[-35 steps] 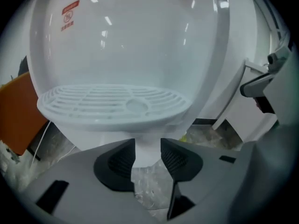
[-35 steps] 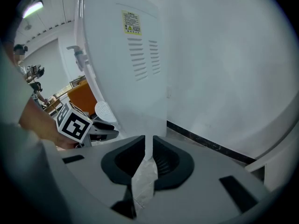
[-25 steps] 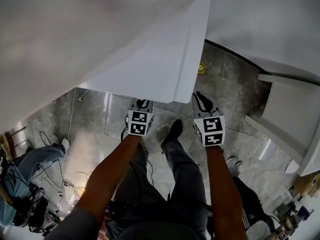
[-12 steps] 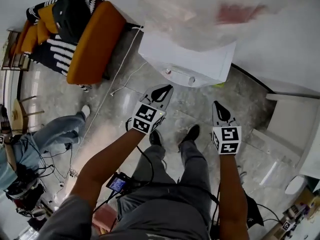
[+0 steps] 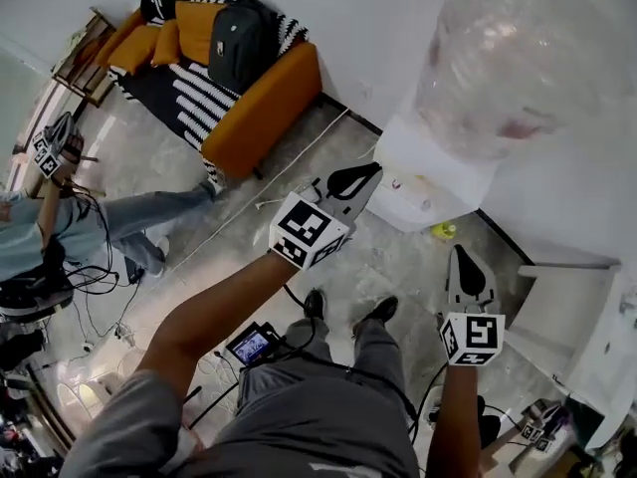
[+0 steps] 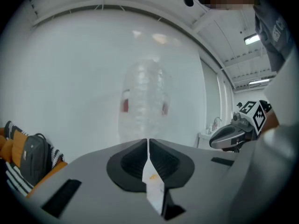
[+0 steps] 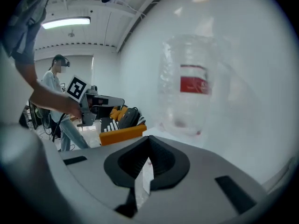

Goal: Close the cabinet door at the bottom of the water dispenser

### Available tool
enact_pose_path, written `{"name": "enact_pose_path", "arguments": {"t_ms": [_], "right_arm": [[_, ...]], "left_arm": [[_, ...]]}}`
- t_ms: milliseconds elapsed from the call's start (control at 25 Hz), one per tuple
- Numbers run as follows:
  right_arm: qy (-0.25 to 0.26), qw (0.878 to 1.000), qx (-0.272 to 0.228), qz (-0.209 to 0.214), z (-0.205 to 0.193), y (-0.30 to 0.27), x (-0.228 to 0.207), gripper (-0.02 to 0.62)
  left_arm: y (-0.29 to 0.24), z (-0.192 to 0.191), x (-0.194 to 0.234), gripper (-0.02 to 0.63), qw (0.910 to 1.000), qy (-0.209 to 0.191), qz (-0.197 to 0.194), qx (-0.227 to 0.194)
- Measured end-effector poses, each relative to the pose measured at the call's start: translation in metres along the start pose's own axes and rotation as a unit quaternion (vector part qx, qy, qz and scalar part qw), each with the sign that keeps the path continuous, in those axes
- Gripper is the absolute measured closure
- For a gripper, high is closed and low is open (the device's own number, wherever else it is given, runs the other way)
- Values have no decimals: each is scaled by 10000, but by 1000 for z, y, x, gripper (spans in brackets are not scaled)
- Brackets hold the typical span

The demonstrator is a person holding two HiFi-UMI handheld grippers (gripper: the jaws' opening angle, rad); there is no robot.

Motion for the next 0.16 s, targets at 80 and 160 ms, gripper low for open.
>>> {"name": "enact_pose_path", "arguments": {"t_ms": [80, 160], "right_arm": [[44, 9999, -136, 17, 29, 29, 26, 566], [92, 9996, -279, 43, 54, 54, 51, 566]], "left_arm": [[33, 40, 2, 578, 9997, -48, -20, -223], [66, 76, 4, 578, 9990, -74, -38, -443]]}}
Point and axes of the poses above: the fingertips, and each gripper's own axes: y backward along the fingers, x to its left, z out of its top, the point moved 5 cm from there along y, backward along the fingers, and after that the axes turned 7 degrees about -y, right-handed, at the moved point
